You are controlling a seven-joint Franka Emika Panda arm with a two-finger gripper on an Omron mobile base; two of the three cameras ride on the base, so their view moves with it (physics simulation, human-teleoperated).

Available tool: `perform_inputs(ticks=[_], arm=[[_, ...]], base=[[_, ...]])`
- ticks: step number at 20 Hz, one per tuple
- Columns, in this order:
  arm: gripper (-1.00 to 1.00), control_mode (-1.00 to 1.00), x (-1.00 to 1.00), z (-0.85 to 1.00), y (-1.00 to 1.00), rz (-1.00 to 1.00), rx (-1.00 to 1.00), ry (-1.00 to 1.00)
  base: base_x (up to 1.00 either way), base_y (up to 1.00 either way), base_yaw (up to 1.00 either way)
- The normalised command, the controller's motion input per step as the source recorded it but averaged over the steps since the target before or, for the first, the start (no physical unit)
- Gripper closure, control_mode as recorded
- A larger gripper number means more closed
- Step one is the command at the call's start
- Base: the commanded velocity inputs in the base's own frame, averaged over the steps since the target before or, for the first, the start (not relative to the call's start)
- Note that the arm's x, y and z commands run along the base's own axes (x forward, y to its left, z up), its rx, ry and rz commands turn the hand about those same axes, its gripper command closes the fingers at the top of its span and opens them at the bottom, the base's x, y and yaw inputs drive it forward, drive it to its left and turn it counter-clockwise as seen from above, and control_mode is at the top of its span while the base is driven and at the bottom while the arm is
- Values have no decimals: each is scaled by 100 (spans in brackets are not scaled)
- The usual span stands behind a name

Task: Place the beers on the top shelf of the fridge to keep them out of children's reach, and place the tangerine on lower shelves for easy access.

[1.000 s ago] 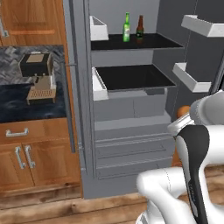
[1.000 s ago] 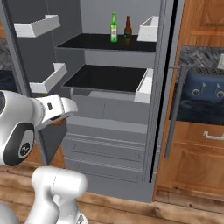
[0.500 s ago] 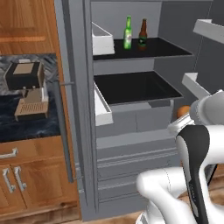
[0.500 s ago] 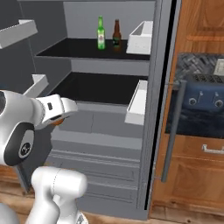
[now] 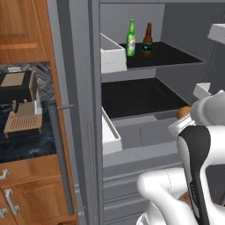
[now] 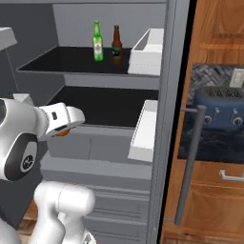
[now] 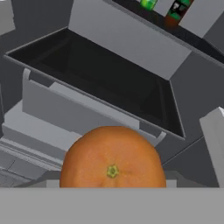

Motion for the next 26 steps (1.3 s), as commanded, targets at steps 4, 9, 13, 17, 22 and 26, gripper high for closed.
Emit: perform_inputs(ticks=[4, 9, 13, 17, 22, 26], arm=[[100, 100, 0, 0, 0, 0, 0, 0], [100, -100, 46, -26, 6, -4, 0, 0], [100, -100, 48, -35, 0, -3, 2, 2], [100, -100, 50, -24, 0, -5, 7, 3], [100, -100, 54, -26, 5, -7, 7, 5], [100, -100, 59, -22, 18, -9, 9, 3]], base=[[51, 15, -6], [0, 0, 0], [0, 0, 0], [0, 0, 0], [0, 0, 0], [0, 0, 0]])
